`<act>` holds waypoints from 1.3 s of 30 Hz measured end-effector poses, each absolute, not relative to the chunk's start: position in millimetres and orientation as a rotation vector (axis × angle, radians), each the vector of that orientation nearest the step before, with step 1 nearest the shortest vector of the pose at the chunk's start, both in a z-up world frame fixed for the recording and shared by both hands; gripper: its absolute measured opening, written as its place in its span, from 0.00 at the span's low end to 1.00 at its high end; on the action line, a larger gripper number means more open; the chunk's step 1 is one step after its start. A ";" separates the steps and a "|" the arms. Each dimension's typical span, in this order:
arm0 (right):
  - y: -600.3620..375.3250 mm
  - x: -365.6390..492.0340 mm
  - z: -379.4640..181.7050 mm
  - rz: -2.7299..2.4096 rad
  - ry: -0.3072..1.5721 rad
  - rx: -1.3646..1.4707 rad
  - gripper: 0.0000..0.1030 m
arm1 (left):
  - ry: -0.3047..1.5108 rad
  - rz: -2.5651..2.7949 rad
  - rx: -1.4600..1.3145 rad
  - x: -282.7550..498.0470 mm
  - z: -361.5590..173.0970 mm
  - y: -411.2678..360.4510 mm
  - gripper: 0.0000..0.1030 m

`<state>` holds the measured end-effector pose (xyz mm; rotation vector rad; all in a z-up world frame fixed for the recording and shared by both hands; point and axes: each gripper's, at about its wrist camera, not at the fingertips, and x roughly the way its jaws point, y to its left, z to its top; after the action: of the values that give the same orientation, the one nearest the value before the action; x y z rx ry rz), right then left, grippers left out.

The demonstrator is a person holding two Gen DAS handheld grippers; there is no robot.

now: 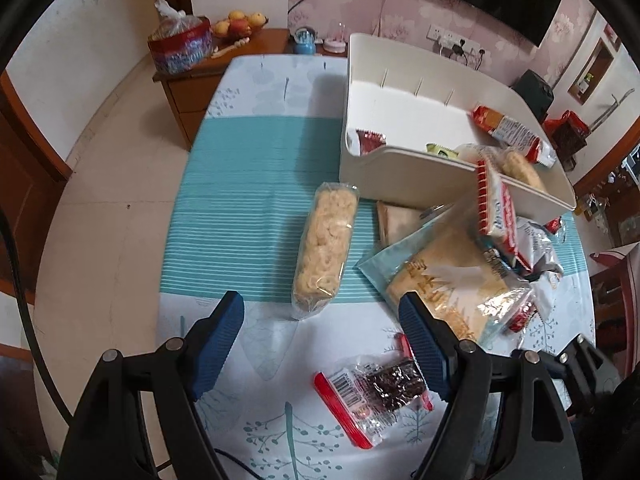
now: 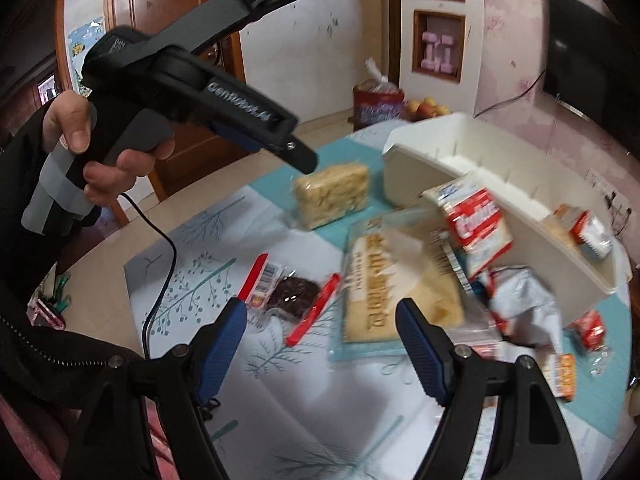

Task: Organize snacks
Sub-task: 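Grasp the clear puffed rice bar bag with the left tool while the right grasps the dark red-edged packet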

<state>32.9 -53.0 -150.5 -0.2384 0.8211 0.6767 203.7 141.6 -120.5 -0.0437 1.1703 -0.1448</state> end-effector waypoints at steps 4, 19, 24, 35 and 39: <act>-42.3 37.8 -166.4 0.670 0.868 -0.209 0.75 | 1.191 -0.149 -0.038 215.1 -135.0 140.5 0.76; -10.7 45.4 -200.0 0.623 0.912 -0.235 0.75 | 1.216 -0.174 -0.020 243.2 -168.7 132.0 0.76; -2.4 51.9 -204.6 0.626 0.919 -0.227 0.75 | 1.232 -0.163 -0.027 249.3 -179.3 132.1 0.62; 7.7 59.9 -210.4 0.604 0.929 -0.227 0.64 | 1.251 -0.171 -0.049 252.6 -194.1 139.1 0.30; 4.1 62.4 -208.6 0.577 0.922 -0.222 0.52 | 1.247 -0.161 -0.059 250.8 -193.9 137.5 0.29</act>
<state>62.4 4.1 -208.6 -0.2224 0.9222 0.5774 250.8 137.5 -193.9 -0.0594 1.2466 -0.1613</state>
